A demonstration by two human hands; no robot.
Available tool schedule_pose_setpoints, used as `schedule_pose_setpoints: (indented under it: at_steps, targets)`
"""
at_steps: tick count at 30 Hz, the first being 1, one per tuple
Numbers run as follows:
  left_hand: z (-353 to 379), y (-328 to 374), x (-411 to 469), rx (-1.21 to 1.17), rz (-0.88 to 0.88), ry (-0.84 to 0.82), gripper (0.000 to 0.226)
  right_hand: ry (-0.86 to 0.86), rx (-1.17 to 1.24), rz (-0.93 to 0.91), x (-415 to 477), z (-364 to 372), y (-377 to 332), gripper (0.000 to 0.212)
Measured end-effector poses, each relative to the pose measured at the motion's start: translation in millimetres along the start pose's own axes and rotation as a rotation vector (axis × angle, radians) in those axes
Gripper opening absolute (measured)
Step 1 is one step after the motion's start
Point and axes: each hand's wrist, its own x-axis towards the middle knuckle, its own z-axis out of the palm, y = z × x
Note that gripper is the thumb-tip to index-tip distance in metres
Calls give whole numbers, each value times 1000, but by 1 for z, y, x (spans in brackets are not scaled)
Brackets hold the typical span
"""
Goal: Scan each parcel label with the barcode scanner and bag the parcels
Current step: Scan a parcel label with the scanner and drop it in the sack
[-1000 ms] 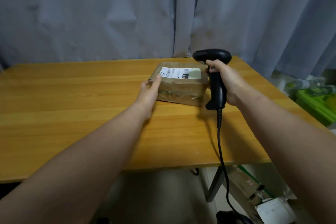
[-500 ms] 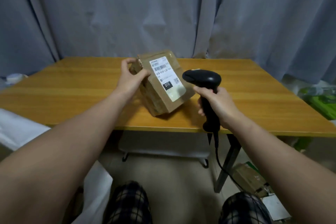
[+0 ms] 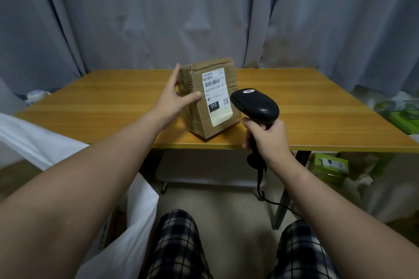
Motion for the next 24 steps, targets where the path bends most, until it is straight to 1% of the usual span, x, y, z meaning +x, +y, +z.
schedule_pose_setpoints:
  at_steps: [2, 4, 6, 8, 10, 15, 20, 24]
  targets:
    - [6, -8, -6, -10, -84, -39, 113, -2, -6, 9, 0, 0, 2, 32]
    - [13, -20, -11, 13, -165, -42, 115, 5, -13, 11, -1, 1, 4, 37]
    - [18, -30, -15, 45, -195, -29, 107, 17, -12, 18, -2, 1, 5, 34]
    - [21, -36, -17, 60, -190, -1, 94, 16, -13, 27, -3, 1, 5, 26]
    - [21, -39, -16, 60, -182, 20, 86, 15, -23, 28, -5, 0, 6, 25]
    - [20, -41, -15, 73, -176, 17, 83, 23, -60, 24, -10, -4, 12, 34]
    - [22, -41, -14, 98, -172, 36, 80, 16, -97, 16, -12, -5, 13, 30]
    - [21, -39, -15, 89, -176, 36, 80, 27, -92, 14, -11, -5, 12, 33]
